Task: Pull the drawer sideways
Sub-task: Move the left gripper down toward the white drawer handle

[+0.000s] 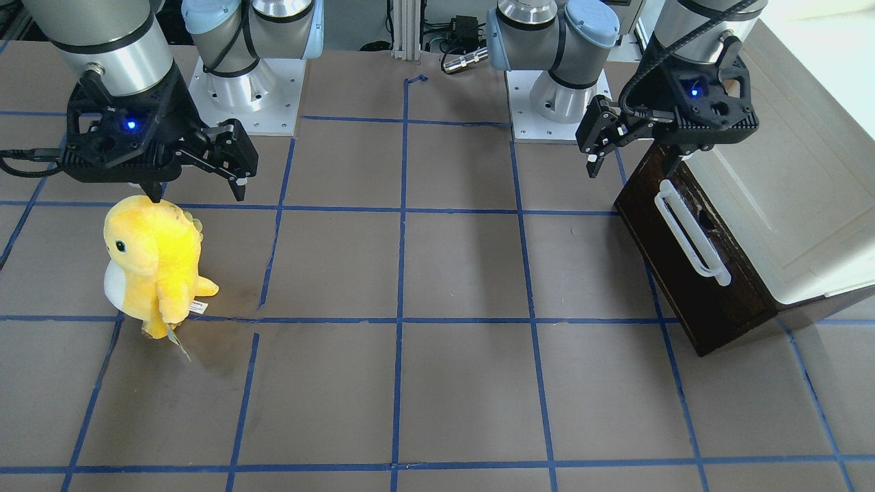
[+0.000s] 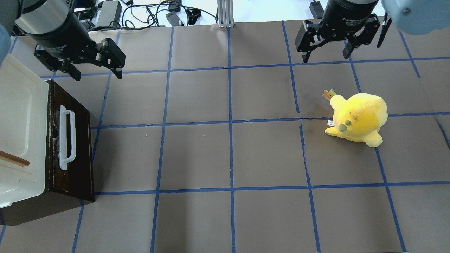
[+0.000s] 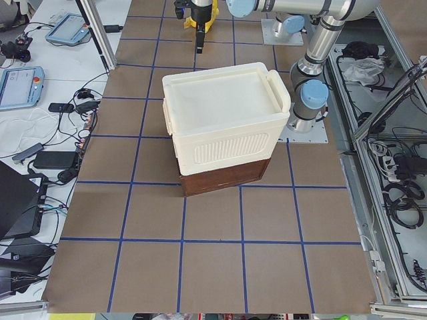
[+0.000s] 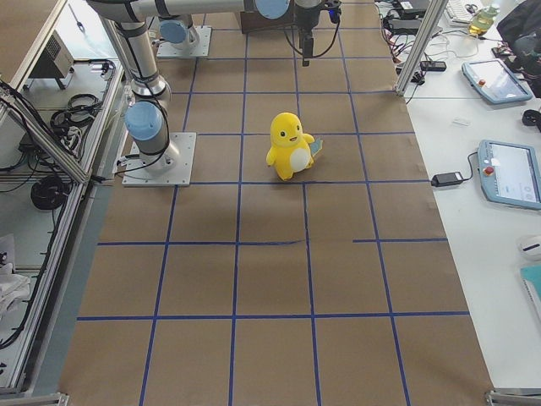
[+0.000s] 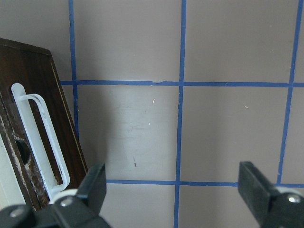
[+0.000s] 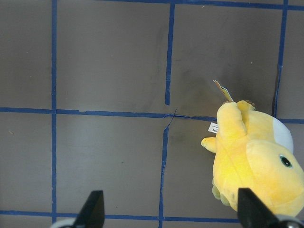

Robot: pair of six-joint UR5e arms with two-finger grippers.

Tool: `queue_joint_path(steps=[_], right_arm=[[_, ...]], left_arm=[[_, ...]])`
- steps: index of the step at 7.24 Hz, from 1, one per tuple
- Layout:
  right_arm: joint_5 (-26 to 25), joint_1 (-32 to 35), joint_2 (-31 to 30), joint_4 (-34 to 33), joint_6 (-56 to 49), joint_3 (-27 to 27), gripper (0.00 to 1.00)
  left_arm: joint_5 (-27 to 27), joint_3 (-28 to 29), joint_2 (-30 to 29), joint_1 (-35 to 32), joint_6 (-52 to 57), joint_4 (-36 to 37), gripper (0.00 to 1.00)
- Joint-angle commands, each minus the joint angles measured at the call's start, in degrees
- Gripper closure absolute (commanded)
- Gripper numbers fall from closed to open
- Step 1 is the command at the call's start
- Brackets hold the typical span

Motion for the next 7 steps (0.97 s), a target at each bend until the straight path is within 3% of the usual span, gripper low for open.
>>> queue_joint_path(steps=[1, 6, 7], right_arm=[[0.0, 0.0, 0.0, 0.0, 0.0, 0.0, 0.0], [0.0, 0.0, 0.0, 0.0, 0.0, 0.0, 0.0], [0.0, 0.0, 0.0, 0.0, 0.0, 0.0, 0.0]], left_arm=[[0.01, -0.21, -0.21, 0.0, -0.02, 0.0, 0.0], [3.26, -0.12, -5.03, -2.01, -4.23, 0.35, 0.0], [5.18, -1.87, -7.31, -4.29, -5.46, 4.88, 0.0]])
